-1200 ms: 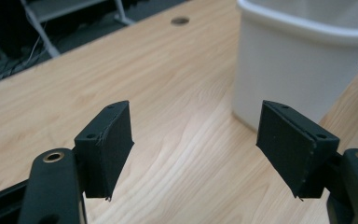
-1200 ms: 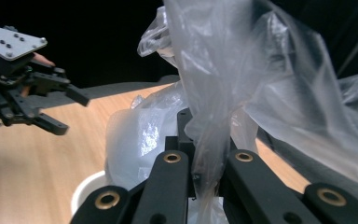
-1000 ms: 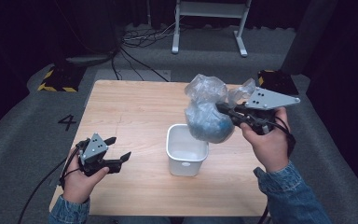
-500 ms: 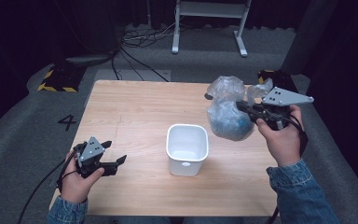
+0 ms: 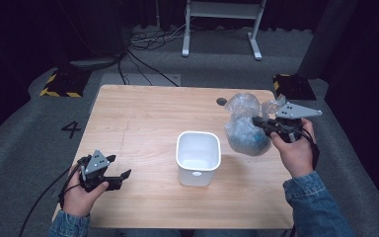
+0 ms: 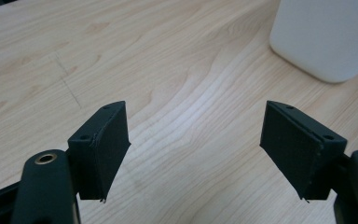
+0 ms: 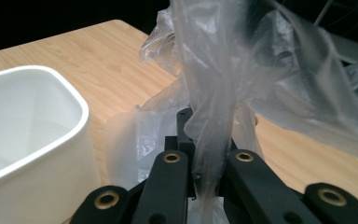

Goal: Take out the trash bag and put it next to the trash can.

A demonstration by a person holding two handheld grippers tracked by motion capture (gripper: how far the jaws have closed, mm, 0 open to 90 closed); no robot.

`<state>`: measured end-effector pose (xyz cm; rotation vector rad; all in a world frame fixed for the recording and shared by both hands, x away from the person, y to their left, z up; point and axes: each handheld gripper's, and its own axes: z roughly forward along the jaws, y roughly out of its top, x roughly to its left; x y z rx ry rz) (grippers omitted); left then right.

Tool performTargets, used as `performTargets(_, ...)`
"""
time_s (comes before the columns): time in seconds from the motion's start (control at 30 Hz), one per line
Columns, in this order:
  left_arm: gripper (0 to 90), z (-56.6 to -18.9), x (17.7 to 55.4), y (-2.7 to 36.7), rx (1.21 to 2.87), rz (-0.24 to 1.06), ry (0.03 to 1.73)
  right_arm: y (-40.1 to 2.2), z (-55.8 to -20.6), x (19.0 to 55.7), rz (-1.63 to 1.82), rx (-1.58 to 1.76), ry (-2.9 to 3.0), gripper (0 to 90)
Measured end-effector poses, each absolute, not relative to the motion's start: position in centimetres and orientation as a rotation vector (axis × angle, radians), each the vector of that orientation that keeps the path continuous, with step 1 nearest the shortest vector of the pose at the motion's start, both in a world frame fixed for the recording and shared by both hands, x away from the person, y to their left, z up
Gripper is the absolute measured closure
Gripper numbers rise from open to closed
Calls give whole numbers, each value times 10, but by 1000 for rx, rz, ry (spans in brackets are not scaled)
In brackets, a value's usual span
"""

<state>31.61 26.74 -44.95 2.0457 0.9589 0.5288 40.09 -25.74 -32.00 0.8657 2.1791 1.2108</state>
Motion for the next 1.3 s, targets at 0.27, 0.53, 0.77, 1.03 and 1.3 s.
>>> performTargets(0.27,238,-462,316,269,2059,503,981,-248,-350,413,1199,879,2241,890)
performTargets(0.53,236,-471,313,267,2071,479,992,-238,-374,425,1181,889,2286,886)
performTargets(0.77,238,-475,312,268,2077,474,1007,-242,-386,428,1184,931,2297,845)
performTargets(1.03,239,-475,313,266,2081,468,1003,-248,-385,423,1200,953,2273,783)
performTargets(1.3,240,-474,313,268,2061,466,1003,-256,-380,417,1209,999,2252,492)
